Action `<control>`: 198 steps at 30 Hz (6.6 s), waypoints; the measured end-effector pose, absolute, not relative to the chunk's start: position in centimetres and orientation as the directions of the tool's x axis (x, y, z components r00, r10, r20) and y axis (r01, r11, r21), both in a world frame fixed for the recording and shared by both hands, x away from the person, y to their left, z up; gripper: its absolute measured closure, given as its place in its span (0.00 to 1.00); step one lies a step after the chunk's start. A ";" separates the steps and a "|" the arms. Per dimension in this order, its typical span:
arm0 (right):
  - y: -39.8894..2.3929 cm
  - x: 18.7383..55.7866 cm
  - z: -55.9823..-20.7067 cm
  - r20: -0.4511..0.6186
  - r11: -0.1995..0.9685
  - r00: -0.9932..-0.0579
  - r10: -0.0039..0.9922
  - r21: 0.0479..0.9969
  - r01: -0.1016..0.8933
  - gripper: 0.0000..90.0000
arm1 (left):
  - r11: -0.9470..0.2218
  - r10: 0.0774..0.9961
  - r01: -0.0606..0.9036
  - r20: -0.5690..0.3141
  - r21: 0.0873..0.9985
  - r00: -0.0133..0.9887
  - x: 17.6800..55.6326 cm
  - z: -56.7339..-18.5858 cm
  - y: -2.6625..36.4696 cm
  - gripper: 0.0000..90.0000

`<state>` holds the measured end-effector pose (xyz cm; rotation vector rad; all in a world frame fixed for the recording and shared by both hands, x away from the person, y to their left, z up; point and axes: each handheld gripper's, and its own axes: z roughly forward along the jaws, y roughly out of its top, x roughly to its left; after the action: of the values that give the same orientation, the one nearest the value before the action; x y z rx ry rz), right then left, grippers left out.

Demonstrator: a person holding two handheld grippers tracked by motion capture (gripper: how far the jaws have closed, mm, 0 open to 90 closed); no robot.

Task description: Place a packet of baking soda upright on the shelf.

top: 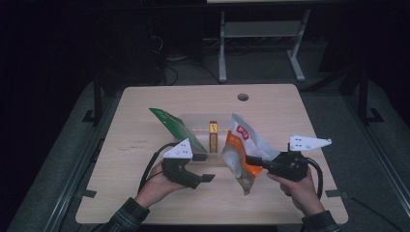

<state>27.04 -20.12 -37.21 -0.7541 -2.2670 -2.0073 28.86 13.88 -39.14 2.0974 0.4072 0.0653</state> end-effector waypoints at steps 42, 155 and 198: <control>-20.2 35.1 -34.4 0.241 0.094 -0.843 0.482 0.942 0.323 1.00 | -0.556 0.511 0.371 -0.047 0.744 0.858 29.3 -43.9 23.5 0.18; -20.0 33.9 -39.1 0.120 0.321 -0.740 0.662 0.847 0.424 0.25 | -0.586 0.478 0.360 -0.049 0.726 0.877 29.3 -44.2 23.4 0.18; -17.4 27.2 -44.6 0.057 0.550 -0.849 0.525 0.739 0.389 0.18 | -0.665 0.378 0.340 -0.093 0.664 0.921 27.0 -45.4 24.6 0.18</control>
<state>27.20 -17.43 -44.61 -0.8675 -2.9133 -1.3175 27.00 24.60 -45.41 2.3530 0.5079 0.0675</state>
